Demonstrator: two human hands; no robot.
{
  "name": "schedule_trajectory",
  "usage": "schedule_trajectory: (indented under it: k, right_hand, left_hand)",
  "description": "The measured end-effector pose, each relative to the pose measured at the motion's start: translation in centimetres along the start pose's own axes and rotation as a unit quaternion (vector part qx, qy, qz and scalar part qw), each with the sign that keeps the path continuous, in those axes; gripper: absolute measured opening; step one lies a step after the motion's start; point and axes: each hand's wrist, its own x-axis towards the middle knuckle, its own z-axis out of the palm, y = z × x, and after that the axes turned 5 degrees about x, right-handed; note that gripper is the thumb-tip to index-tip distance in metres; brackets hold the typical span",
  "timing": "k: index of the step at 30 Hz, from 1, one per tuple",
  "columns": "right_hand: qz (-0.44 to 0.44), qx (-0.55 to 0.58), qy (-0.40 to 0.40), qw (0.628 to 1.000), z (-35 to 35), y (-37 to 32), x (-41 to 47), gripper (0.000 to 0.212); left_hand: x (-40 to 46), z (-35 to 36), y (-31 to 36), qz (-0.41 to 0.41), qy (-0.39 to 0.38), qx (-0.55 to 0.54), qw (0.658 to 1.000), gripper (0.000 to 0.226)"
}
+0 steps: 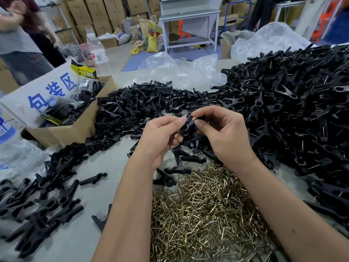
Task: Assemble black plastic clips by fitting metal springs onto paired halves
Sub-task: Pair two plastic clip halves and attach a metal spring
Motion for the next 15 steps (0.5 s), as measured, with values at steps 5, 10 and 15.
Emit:
schedule_trajectory:
  k: [5, 10, 15]
  right_hand:
    - [0.004, 0.005, 0.011, 1.000, 0.13, 0.23, -0.02, 0.015]
    - [0.017, 0.042, 0.009, 0.999, -0.04, 0.23, 0.10, 0.015]
    - [0.015, 0.021, 0.001, 1.000, -0.16, 0.32, 0.17, 0.016]
  left_hand:
    - [-0.19, 0.16, 0.17, 0.017, 0.012, 0.036, 0.999, 0.017]
    - [-0.43, 0.57, 0.31, 0.032, 0.025, 0.055, 0.998, 0.020]
    - [-0.56, 0.92, 0.30, 0.035, 0.020, 0.050, 0.998, 0.023]
